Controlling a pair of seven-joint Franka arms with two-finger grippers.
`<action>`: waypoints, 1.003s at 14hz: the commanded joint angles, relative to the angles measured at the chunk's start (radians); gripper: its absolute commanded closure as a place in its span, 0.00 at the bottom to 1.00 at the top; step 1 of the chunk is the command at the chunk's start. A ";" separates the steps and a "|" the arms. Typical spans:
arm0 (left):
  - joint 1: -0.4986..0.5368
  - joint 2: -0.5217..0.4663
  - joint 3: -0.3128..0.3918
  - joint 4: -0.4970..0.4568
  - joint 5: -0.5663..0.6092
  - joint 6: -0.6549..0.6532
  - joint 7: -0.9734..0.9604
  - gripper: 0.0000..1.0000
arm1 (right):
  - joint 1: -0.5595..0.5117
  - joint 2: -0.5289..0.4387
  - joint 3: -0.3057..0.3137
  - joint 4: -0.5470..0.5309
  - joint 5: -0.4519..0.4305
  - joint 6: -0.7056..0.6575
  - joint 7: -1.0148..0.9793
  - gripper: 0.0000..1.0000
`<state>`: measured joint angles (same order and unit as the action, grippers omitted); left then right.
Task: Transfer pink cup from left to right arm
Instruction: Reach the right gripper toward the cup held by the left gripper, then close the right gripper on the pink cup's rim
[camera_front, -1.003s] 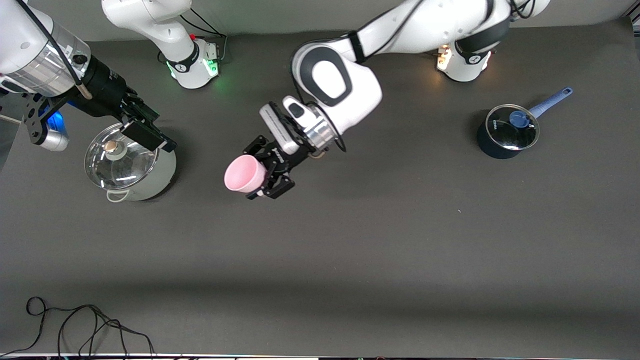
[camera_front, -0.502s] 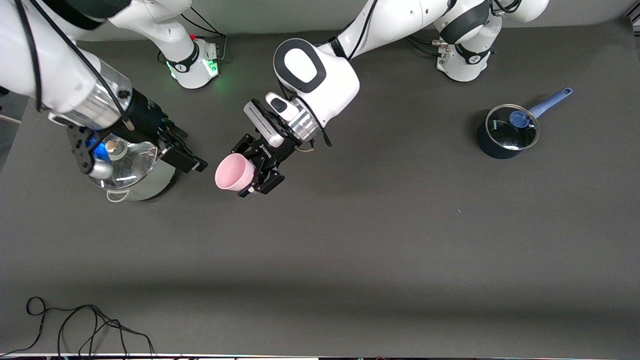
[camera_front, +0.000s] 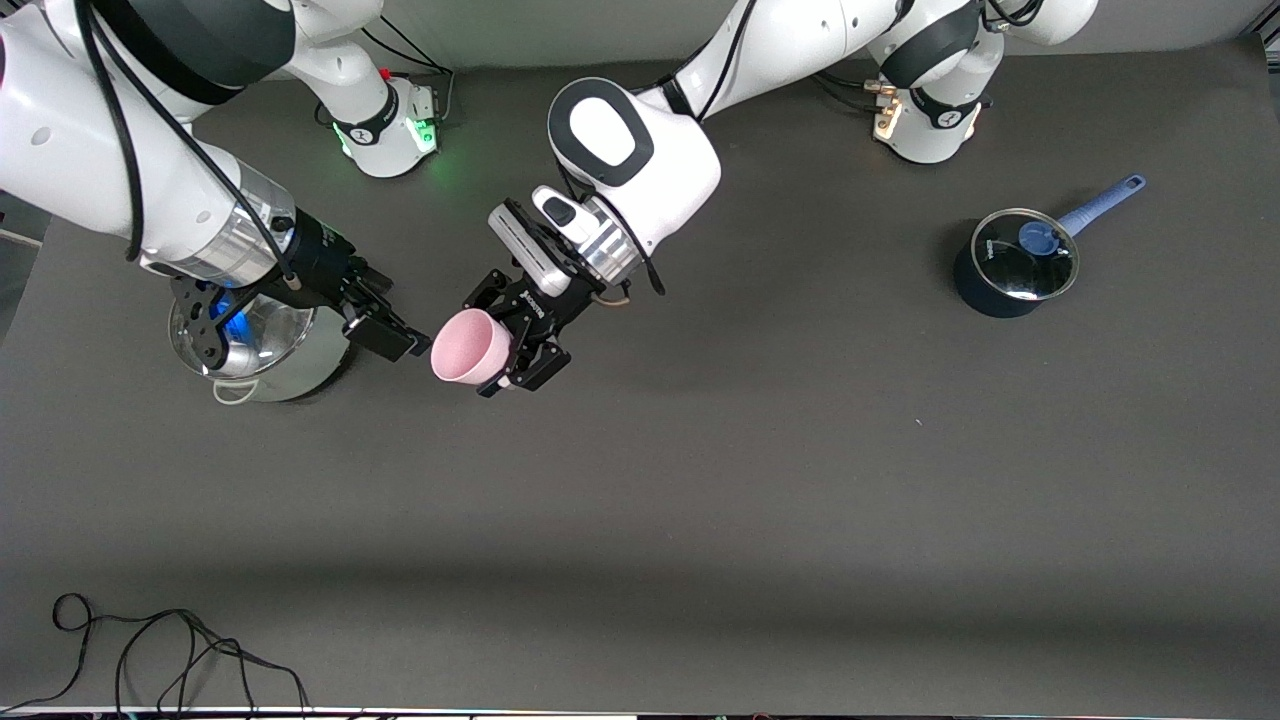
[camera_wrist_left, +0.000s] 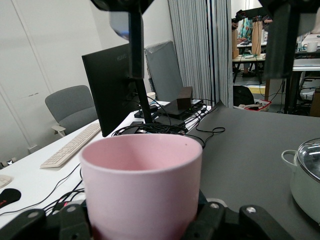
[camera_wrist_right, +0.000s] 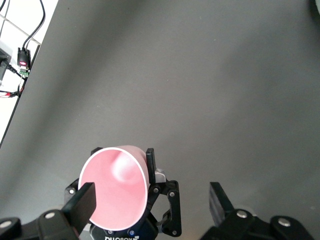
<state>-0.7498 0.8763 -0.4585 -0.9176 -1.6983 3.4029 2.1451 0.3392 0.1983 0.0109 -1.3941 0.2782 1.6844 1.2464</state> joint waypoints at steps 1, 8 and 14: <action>-0.019 0.003 0.015 0.020 0.014 0.015 -0.027 1.00 | 0.030 -0.094 -0.006 -0.140 0.022 0.081 -0.018 0.00; -0.019 0.003 0.015 0.022 0.014 0.015 -0.028 1.00 | 0.044 -0.071 -0.008 -0.166 0.018 0.116 -0.022 0.00; -0.019 0.001 0.015 0.022 0.014 0.015 -0.028 1.00 | 0.044 -0.043 -0.008 -0.157 0.018 0.158 -0.022 0.01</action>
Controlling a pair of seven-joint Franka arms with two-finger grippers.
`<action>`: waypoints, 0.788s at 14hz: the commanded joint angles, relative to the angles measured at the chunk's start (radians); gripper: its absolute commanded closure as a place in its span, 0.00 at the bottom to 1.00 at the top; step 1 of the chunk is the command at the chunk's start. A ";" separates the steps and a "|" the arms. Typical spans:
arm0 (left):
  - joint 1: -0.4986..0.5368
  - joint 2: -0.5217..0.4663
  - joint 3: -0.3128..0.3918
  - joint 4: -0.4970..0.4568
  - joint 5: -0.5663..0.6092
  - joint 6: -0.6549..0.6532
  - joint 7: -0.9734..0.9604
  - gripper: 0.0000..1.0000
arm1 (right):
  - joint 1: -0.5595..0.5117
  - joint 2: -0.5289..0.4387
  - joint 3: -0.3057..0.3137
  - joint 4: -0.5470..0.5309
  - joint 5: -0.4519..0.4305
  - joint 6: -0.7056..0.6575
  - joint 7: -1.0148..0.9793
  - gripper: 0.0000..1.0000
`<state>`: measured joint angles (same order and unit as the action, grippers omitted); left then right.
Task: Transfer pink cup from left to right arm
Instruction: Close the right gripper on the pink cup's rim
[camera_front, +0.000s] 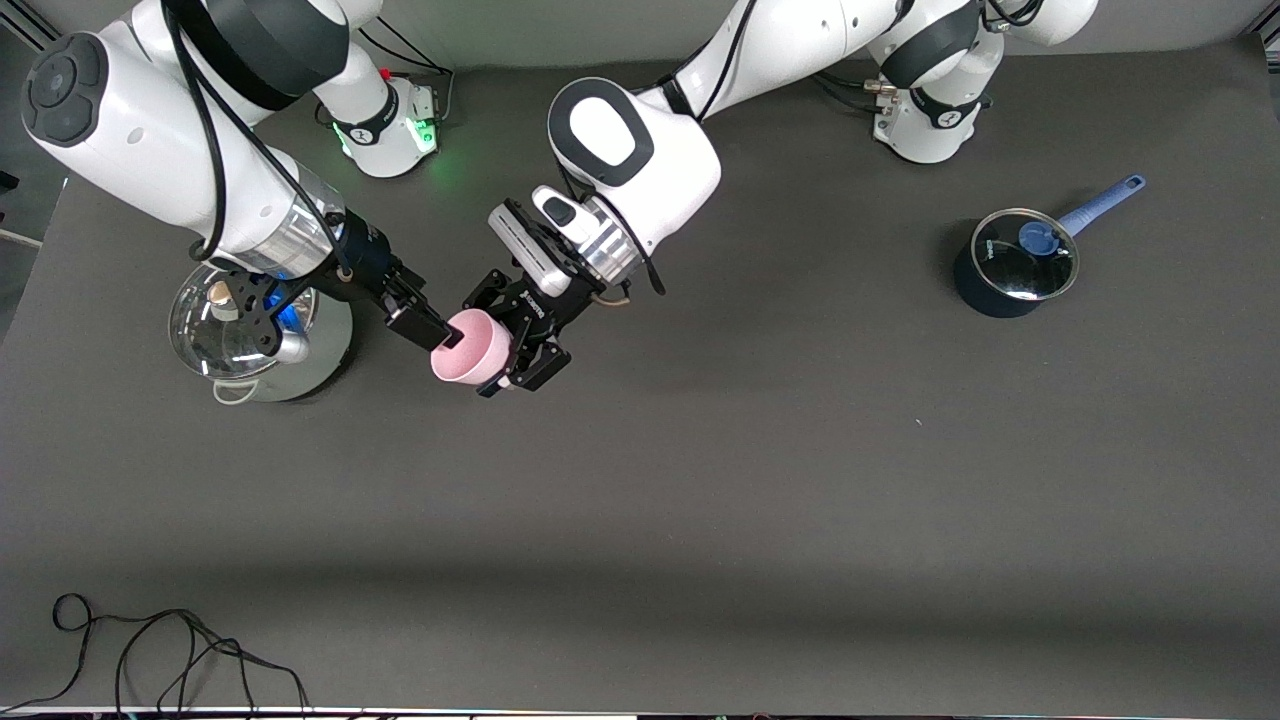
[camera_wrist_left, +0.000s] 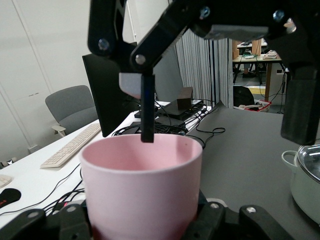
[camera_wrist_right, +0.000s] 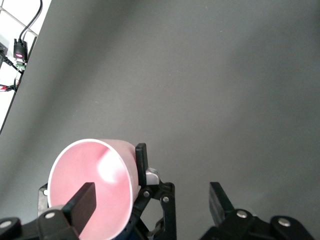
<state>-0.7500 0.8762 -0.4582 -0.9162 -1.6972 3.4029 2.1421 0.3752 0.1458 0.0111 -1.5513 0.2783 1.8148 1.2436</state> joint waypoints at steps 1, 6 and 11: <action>-0.019 0.001 0.015 0.020 0.013 0.015 -0.025 1.00 | 0.008 0.011 -0.008 0.000 0.019 0.031 -0.019 0.02; -0.019 0.001 0.015 0.022 0.013 0.013 -0.025 1.00 | 0.008 0.012 -0.008 0.002 0.021 0.049 -0.018 0.44; -0.017 0.001 0.015 0.022 0.013 0.013 -0.025 1.00 | 0.008 0.035 -0.006 0.027 0.021 0.075 -0.007 0.73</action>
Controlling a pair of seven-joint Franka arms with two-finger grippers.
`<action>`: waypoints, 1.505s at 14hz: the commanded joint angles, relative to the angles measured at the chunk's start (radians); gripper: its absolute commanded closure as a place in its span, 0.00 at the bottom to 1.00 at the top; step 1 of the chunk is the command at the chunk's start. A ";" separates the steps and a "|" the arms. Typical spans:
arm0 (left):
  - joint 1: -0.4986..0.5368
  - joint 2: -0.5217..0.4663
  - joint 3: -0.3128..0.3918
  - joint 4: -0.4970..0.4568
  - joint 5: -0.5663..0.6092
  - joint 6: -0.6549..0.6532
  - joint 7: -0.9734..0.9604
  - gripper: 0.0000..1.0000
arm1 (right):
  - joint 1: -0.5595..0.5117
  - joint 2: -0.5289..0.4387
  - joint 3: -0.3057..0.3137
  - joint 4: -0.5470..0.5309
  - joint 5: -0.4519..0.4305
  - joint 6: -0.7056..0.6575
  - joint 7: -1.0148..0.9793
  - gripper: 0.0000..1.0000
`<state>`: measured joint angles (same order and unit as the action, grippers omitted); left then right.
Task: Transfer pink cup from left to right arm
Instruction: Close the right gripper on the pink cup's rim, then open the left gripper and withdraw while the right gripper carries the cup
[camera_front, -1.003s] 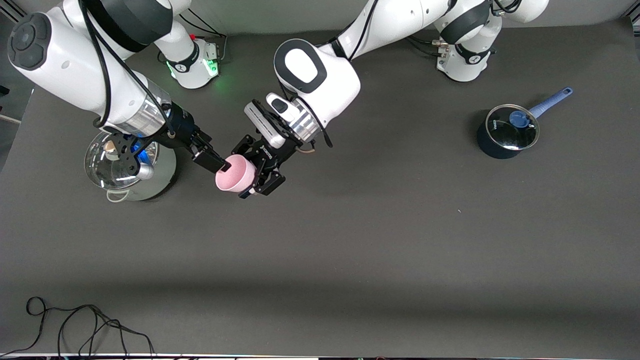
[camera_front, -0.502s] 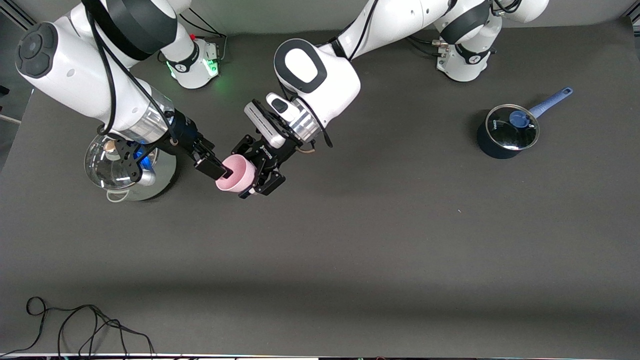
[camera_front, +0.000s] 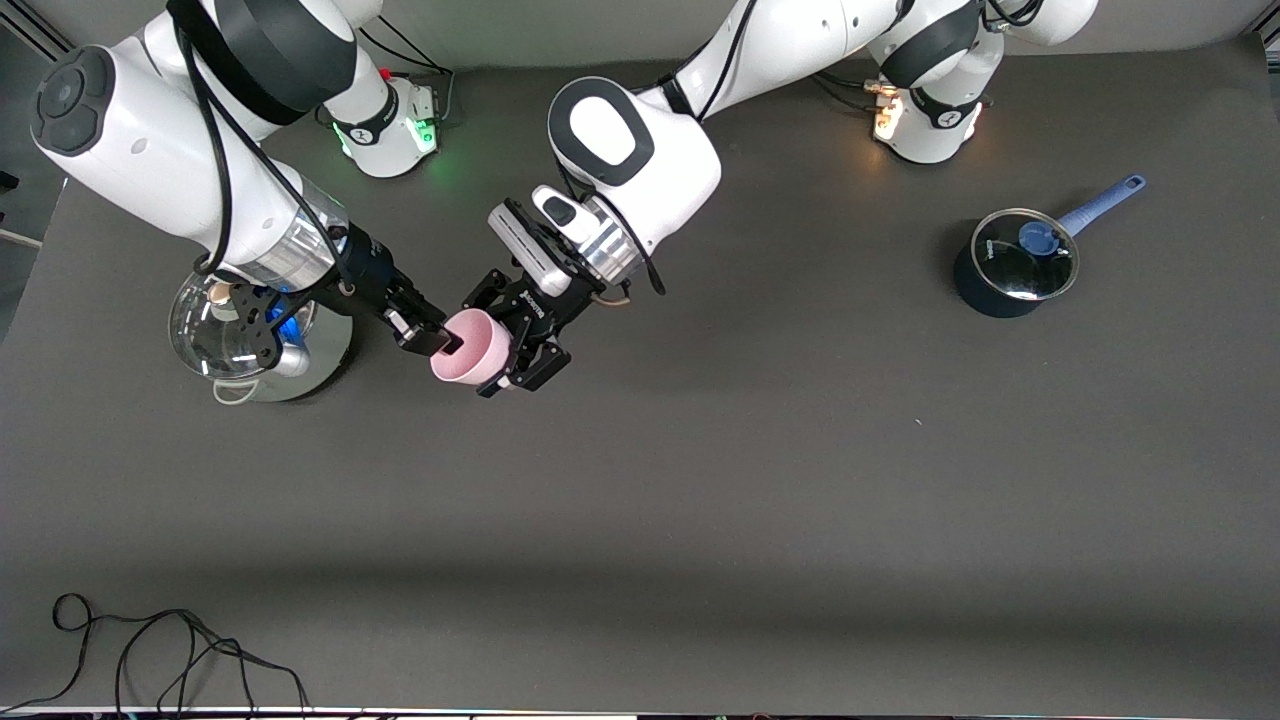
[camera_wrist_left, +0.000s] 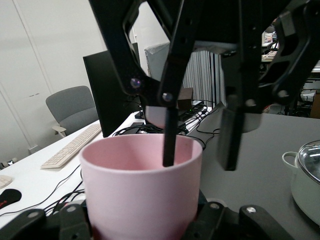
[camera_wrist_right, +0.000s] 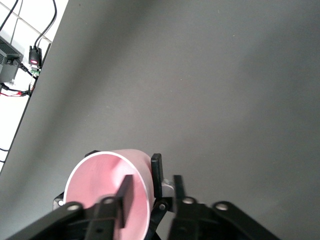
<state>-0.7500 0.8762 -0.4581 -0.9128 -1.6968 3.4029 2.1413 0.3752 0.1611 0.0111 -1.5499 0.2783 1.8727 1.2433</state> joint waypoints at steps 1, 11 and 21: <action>-0.017 0.001 0.015 0.019 0.013 0.013 -0.026 1.00 | 0.010 0.023 -0.006 0.027 0.021 0.029 -0.004 0.79; -0.017 0.000 0.016 0.019 0.013 0.013 -0.026 1.00 | 0.010 0.029 -0.005 0.034 0.021 0.071 -0.001 1.00; -0.014 0.000 0.012 0.015 0.028 0.007 -0.076 0.00 | 0.018 0.061 -0.006 0.086 0.006 0.079 -0.004 1.00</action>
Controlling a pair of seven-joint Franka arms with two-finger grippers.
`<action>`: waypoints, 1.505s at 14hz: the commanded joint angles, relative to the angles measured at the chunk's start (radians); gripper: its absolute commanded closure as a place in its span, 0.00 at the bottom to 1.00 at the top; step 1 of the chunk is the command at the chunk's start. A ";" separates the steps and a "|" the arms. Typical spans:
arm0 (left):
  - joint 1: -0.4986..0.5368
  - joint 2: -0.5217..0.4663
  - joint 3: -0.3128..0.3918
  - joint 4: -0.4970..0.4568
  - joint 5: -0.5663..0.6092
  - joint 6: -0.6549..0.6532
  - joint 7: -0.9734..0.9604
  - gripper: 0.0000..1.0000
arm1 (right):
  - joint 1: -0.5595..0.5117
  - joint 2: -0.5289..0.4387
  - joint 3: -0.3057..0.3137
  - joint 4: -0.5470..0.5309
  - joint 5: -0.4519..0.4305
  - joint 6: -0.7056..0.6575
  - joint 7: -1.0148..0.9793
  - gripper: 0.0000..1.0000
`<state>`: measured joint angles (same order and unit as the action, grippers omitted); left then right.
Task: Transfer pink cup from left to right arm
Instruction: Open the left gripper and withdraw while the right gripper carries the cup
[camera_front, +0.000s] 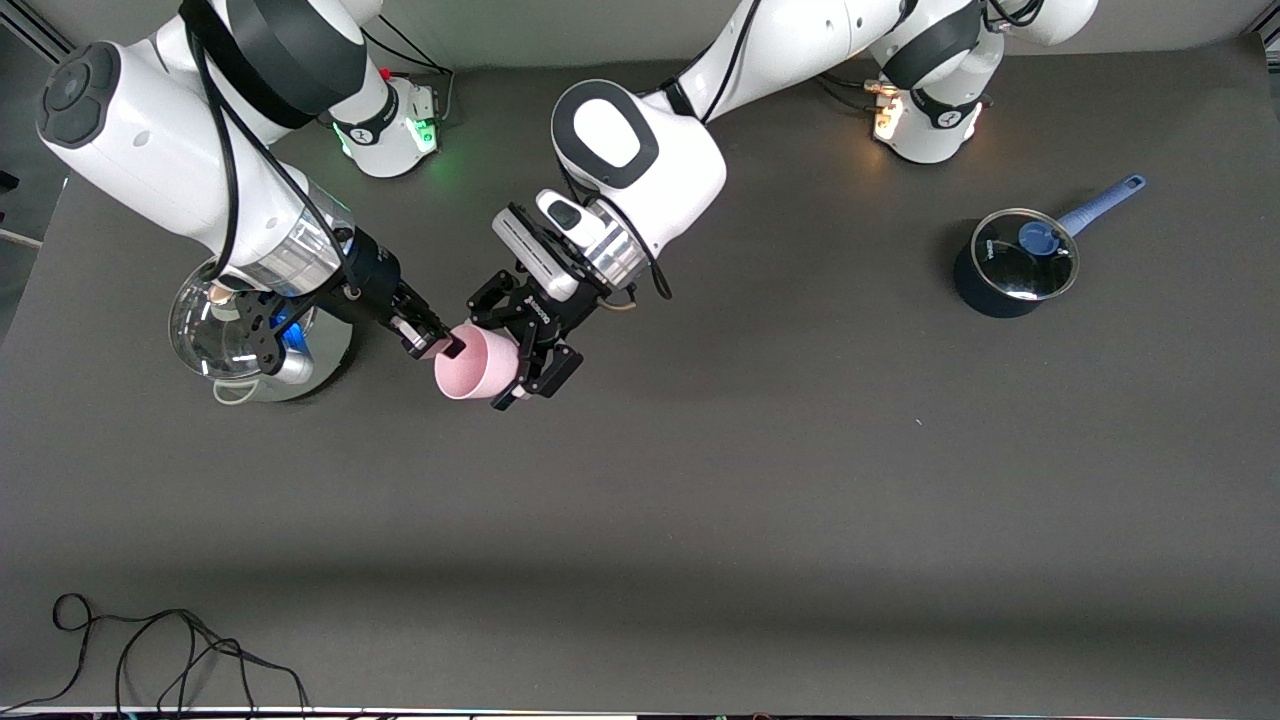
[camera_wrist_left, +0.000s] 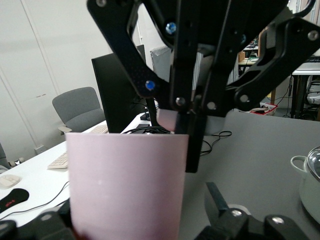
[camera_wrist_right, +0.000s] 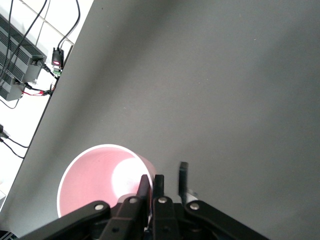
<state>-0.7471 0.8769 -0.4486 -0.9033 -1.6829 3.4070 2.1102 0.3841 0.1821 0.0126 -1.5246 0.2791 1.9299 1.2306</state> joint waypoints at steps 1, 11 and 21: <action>-0.017 -0.001 0.002 0.006 0.014 0.003 -0.047 0.00 | 0.007 0.051 -0.010 0.075 0.002 0.021 0.006 1.00; 0.005 -0.015 0.004 -0.012 0.025 -0.001 -0.042 0.00 | -0.008 0.155 -0.152 0.198 -0.222 0.056 -0.041 1.00; 0.418 -0.275 0.004 -0.475 0.245 -0.634 -0.044 0.00 | -0.160 0.217 -0.353 0.176 -0.213 0.070 -0.808 1.00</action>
<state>-0.4395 0.7543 -0.4439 -1.1712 -1.4726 2.9150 2.0817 0.2669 0.3794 -0.3387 -1.3617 0.0701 2.0025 0.6016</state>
